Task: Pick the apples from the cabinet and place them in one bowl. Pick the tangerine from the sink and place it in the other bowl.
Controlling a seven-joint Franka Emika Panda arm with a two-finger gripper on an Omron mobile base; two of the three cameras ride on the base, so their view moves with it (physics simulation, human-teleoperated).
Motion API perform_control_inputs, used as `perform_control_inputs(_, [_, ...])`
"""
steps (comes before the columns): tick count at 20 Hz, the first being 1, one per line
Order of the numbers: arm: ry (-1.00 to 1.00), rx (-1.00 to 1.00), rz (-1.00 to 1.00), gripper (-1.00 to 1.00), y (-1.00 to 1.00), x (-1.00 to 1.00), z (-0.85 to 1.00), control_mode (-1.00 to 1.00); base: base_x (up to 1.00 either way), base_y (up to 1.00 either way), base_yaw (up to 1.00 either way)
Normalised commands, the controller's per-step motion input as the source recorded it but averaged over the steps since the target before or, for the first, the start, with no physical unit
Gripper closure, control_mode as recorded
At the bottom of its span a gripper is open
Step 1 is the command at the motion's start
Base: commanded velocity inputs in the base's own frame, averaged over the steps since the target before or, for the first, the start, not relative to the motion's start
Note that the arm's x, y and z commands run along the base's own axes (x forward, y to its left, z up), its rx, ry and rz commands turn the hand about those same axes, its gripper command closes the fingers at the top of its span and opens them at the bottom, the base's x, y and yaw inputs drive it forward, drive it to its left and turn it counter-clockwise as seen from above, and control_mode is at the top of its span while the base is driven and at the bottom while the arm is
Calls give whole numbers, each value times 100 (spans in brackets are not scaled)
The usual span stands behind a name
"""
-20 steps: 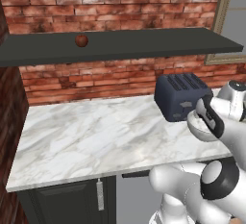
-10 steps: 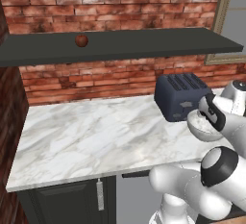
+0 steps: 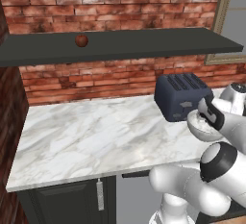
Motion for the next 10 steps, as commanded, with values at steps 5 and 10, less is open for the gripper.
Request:
perform_control_inputs(5, [1, 0, 0, 100, 0, 0, -33, -100, 0, 0, 0])
perform_control_inputs(10, [0, 0, 0, 100, 0, 1, -8, -100, 0, 0, 0])
